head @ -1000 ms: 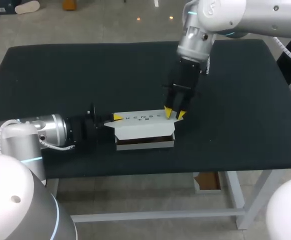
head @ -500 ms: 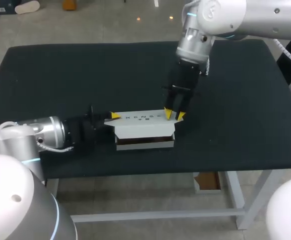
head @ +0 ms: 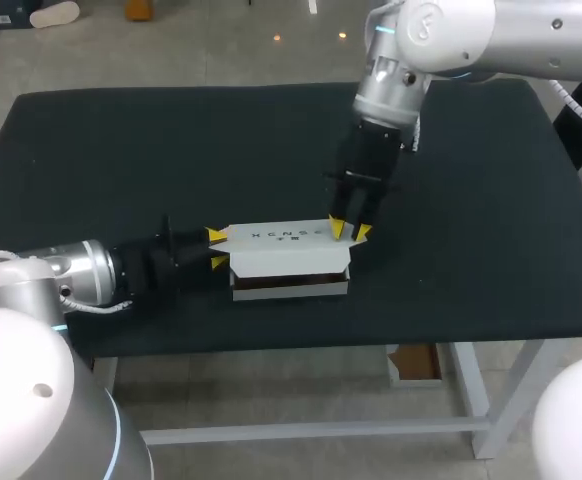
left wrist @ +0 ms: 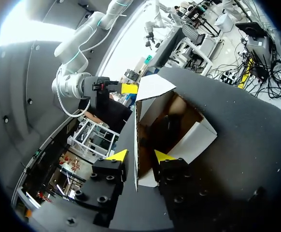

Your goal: Assemble the packaging by folding the flat box into shape, placing the metal phone stand inside, and closing the box properly

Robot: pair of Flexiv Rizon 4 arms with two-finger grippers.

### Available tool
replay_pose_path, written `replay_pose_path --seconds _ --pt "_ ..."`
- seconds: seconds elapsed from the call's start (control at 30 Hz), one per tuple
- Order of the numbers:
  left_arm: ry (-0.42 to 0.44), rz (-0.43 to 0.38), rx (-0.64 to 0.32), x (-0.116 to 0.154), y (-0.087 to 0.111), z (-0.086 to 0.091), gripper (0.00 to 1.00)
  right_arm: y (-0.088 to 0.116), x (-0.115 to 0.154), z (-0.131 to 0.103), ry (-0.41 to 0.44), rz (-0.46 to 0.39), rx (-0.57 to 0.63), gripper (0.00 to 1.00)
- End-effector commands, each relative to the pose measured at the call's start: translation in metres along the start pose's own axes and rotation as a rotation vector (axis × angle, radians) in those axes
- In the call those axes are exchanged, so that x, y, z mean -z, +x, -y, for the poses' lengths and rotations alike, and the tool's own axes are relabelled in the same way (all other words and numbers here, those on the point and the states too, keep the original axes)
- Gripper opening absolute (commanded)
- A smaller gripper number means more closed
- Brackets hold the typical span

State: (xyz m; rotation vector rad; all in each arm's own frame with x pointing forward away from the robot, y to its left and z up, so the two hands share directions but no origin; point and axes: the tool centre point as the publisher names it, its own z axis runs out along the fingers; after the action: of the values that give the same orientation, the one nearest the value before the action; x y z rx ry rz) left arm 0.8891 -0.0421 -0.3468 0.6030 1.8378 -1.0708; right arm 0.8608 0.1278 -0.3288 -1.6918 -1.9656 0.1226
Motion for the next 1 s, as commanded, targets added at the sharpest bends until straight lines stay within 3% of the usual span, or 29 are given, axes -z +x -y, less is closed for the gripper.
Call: replay_pose_path --seconds 0.03,0.3,0.4,0.43,0.5,0.53,0.8,0.83,0.87,1.0 --pt "-0.032 -0.023 -0.001 0.015 -0.001 0.008 0.37 0.001 -0.001 0.002 -0.008 0.003 0.0 0.35" --pt "-0.084 -0.178 0.05 0.049 -0.015 0.004 0.36 0.002 0.0 0.004 -0.021 0.012 -0.002 0.36" --pt "-0.091 -0.258 0.065 0.061 -0.025 0.004 0.43 0.002 -0.001 0.005 -0.025 0.014 -0.002 0.35" --pt "-0.099 -0.289 0.063 0.065 -0.029 0.003 0.5 0.002 -0.001 0.005 -0.028 0.016 -0.003 0.35" --pt "-0.106 -0.362 0.058 0.071 -0.035 0.003 0.9 0.002 -0.001 0.005 -0.031 0.017 -0.004 0.35" --pt "-0.103 -0.395 0.057 0.074 -0.039 0.002 1.0 0.002 -0.001 0.005 -0.032 0.018 -0.004 0.35" --pt "-0.059 -0.707 0.032 0.088 -0.052 0.0 1.0 0.005 0.0 0.006 -0.042 0.025 -0.002 0.35" --pt "-0.1 -0.732 0.025 0.087 -0.055 -0.002 1.0 0.006 0.0 0.006 -0.044 0.026 -0.001 0.35" --pt "-0.145 -0.722 0.037 0.085 -0.058 -0.007 1.0 0.006 0.0 0.006 -0.045 0.026 -0.001 0.35" --pt "-0.145 -0.722 0.037 0.085 -0.058 -0.007 1.0 0.007 -0.002 0.005 -0.049 0.012 0.004 0.35"
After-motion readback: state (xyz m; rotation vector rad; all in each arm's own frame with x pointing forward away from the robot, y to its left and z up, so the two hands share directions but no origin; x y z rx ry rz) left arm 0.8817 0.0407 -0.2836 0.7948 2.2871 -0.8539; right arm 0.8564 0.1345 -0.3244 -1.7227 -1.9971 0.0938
